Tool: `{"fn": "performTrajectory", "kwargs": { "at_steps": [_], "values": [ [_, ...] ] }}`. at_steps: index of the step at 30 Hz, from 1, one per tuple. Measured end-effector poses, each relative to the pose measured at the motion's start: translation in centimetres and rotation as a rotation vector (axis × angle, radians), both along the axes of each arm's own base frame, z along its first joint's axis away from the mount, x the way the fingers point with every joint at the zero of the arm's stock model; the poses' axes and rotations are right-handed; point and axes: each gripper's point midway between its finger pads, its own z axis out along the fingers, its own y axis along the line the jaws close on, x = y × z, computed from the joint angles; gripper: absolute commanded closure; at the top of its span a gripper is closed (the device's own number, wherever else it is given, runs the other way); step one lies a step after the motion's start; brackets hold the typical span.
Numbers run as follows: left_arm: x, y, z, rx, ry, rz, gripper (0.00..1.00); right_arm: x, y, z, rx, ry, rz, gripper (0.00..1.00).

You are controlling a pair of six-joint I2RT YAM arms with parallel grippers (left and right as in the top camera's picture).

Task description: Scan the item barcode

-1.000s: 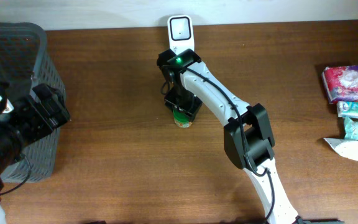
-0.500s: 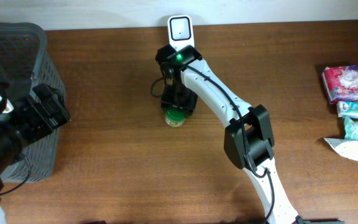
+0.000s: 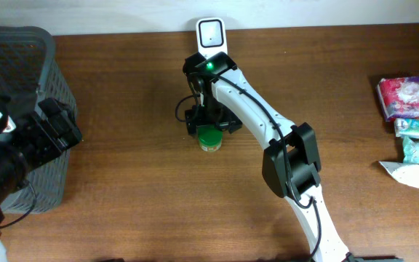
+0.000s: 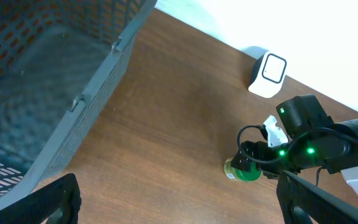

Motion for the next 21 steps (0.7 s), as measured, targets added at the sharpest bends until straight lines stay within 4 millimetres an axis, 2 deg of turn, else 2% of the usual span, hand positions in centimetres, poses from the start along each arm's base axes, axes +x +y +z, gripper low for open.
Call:
{"fn": "performTrajectory", "kwargs": {
  "at_steps": [5,12,21],
  "values": [
    [0.0,0.0,0.0,0.0,0.0,0.0,0.01,0.0,0.2,0.2,0.018,0.008,-0.018,0.01],
    [0.0,0.0,0.0,0.0,0.0,0.0,0.01,0.6,-0.5,0.3,-0.019,0.033,-0.312,0.01],
    [0.0,0.0,0.0,0.0,0.0,0.0,0.01,-0.2,-1.1,-1.1,-0.084,0.077,-0.498,0.01]
  ]
}}
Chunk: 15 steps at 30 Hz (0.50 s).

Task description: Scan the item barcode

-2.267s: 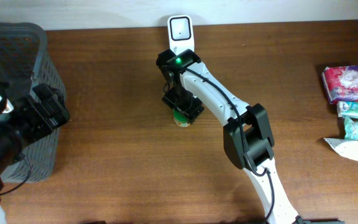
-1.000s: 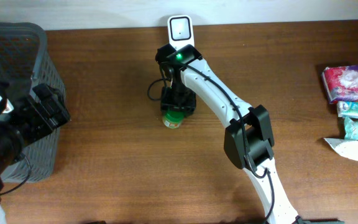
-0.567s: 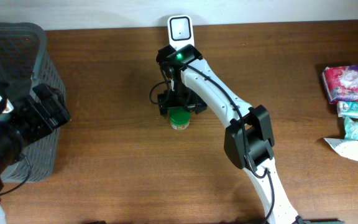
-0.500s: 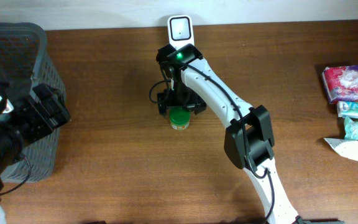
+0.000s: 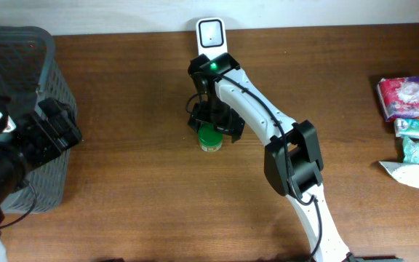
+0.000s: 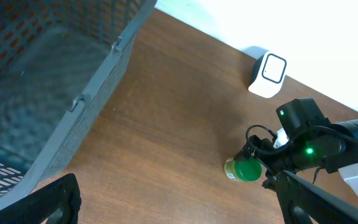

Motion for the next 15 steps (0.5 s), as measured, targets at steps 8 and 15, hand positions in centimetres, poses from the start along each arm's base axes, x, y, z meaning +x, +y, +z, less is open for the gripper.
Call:
{"fn": "performTrajectory", "kwargs": {
  "at_steps": [8,15],
  "values": [
    [0.0,0.0,0.0,0.0,0.0,0.0,0.01,-0.5,1.3,-0.6,0.002,-0.01,0.007,0.14],
    [0.0,0.0,0.0,0.0,0.0,0.0,0.01,-0.6,1.8,-0.7,0.008,-0.02,0.017,0.15]
  ]
}}
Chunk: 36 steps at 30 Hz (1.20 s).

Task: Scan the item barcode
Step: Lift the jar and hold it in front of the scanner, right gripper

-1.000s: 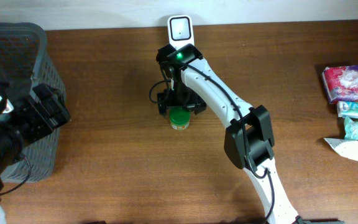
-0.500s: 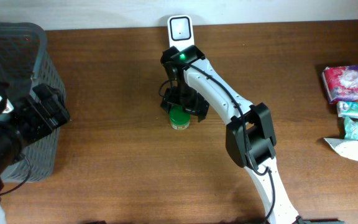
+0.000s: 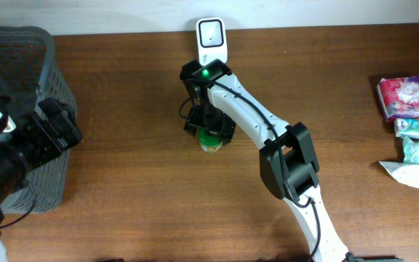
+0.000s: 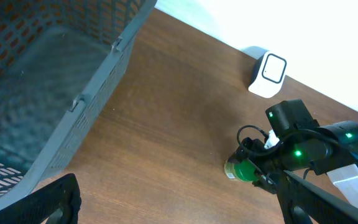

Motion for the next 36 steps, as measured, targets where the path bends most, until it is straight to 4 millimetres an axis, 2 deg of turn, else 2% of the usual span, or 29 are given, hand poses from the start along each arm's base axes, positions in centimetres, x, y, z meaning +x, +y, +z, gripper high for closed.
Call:
{"fn": "performTrajectory", "kwargs": {
  "at_steps": [22,26,36],
  "values": [
    [0.0,0.0,0.0,0.0,0.0,0.0,0.01,0.23,-0.25,-0.08,-0.027,-0.017,-0.019,0.2],
    [0.0,0.0,0.0,0.0,0.0,0.0,0.01,0.19,-0.21,-0.09,-0.031,-0.019,-0.016,0.28],
    [0.0,0.0,0.0,0.0,0.0,0.0,0.01,0.04,-0.34,-0.45,-0.041,-0.017,-0.013,0.27]
  ]
}}
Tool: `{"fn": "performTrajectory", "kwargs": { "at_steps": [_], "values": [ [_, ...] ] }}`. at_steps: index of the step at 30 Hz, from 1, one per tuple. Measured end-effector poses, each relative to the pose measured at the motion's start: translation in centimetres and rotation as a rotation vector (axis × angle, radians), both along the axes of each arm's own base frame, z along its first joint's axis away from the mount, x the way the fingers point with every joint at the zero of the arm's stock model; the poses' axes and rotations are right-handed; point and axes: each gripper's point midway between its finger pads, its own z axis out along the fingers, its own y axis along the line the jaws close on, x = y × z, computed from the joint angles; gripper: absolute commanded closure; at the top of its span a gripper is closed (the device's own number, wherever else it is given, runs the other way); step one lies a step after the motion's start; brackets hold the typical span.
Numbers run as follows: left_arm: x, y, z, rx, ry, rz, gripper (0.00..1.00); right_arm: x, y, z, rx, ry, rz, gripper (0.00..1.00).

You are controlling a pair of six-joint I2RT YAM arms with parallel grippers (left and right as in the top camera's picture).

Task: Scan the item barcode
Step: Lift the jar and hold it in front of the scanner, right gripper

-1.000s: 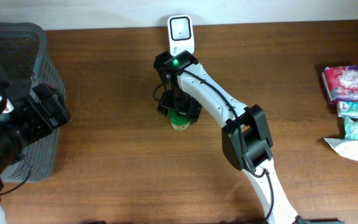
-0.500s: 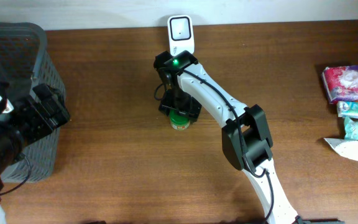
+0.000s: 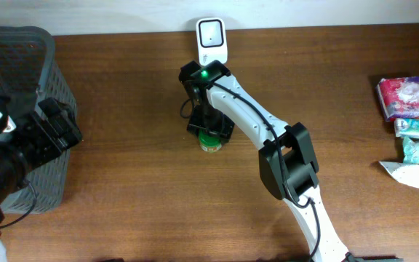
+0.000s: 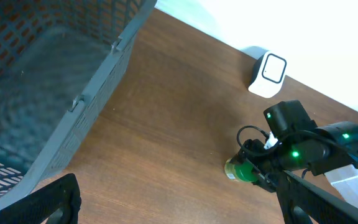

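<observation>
A small green jar (image 3: pixel 210 140) lies on its side on the brown table (image 3: pixel 122 182), just in front of the white barcode scanner (image 3: pixel 211 33). My right gripper (image 3: pixel 209 127) is down over the jar, its jaws on either side of it; the wrist hides whether they press on it. In the left wrist view the jar (image 4: pixel 243 170) and scanner (image 4: pixel 267 73) show at the right. My left gripper (image 4: pixel 185 202) hangs open and holds nothing, beside the basket and far left of the jar.
A dark grey mesh basket (image 3: pixel 20 80) stands at the table's left edge, under my left arm. Several packets (image 3: pixel 407 98) and a paper slip (image 3: pixel 413 173) lie at the far right. The wall runs behind the scanner.
My right gripper has barely shifted and still sits over the green jar. The jar, the scanner and my left arm are where they were.
My right gripper stood at the jar in front of the scanner. Then it had turned and sat slightly to the right, showing more of the jar. Then it was back over the jar, and it stays there now. The jar has not moved.
</observation>
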Motion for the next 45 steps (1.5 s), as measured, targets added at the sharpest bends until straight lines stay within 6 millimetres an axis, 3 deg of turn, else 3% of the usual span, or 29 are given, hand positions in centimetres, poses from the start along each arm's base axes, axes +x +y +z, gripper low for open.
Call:
{"fn": "performTrajectory", "kwargs": {
  "at_steps": [5,16,21,30,33,37,45],
  "values": [
    [0.0,0.0,0.0,0.0,0.0,0.0,0.01,-0.3,-0.2,-0.5,-0.009,0.013,0.0,0.35],
    [0.0,0.0,0.0,0.0,0.0,0.0,0.01,-0.4,-0.5,-0.1,0.03,0.049,0.005,0.37],
    [0.0,0.0,0.0,0.0,0.0,0.0,0.01,2.1,-0.1,2.7,0.304,0.081,-0.019,0.38],
    [0.0,0.0,0.0,0.0,0.0,0.0,0.01,7.0,-4.6,9.1,0.896,0.14,-0.173,0.41],
    [0.0,0.0,0.0,0.0,0.0,0.0,0.01,7.6,-5.1,11.3,1.041,0.146,-0.193,0.41],
    [0.0,0.0,0.0,0.0,0.0,0.0,0.01,7.6,-4.2,13.4,1.173,0.157,-0.185,0.41],
    [0.0,0.0,0.0,0.0,0.0,0.0,0.01,7.6,-3.7,14.6,1.248,0.17,-0.187,0.41]
  ]
}}
